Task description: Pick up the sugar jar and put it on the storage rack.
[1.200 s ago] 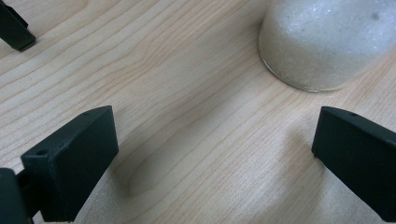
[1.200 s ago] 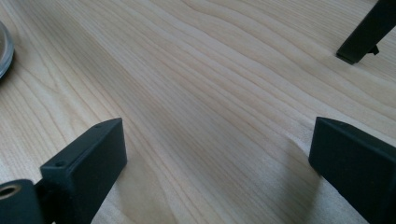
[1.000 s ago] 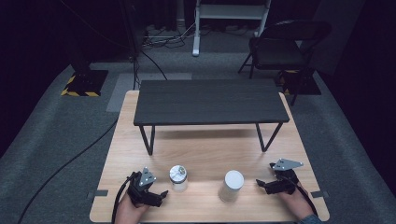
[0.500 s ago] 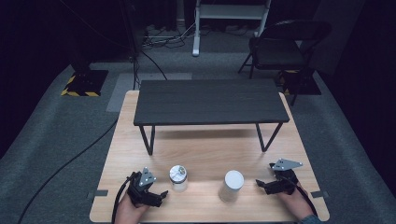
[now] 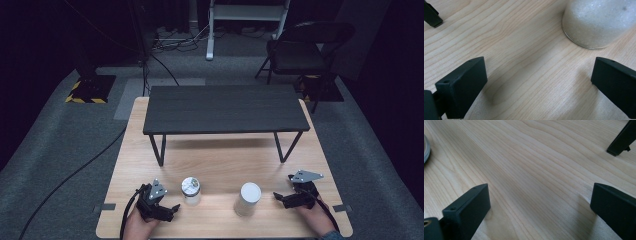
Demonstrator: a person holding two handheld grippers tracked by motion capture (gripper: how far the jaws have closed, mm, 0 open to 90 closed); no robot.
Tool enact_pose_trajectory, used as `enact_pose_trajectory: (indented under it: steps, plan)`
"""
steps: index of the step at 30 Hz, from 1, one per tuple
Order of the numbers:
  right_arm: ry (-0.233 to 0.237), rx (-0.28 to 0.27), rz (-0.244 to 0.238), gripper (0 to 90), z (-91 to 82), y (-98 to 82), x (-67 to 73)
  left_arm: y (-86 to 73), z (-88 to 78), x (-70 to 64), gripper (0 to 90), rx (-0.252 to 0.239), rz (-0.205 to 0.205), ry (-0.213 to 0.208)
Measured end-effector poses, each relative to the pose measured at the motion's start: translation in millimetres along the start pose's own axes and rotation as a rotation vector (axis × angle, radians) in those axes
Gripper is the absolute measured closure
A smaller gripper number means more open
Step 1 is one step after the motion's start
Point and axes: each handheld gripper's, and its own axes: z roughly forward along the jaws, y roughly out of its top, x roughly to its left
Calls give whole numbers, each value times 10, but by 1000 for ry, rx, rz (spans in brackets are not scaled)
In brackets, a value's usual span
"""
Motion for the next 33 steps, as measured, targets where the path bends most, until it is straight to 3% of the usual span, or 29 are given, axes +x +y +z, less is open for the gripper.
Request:
enact_pose_trajectory:
  steps: [11, 15, 21, 27, 33]
  plan:
    - [-2, 0, 2, 27, -1, -1, 6, -3, -5, 7, 6, -1, -3, 0]
    - [-2, 0, 2, 27, -1, -1, 6, -19, -22, 46, 3, -19, -21, -25]
    - [-4, 0, 3, 28, -2, -1, 9, -79, -105, -12, 4, -117, 19, -32]
    - [-4, 0, 3, 28, -1, -2, 9, -189, -205, -14, 10, -250, 15, -52]
    - [-4, 0, 3, 27, -2, -2, 9, -258, -250, -23, 17, -323, 4, -58]
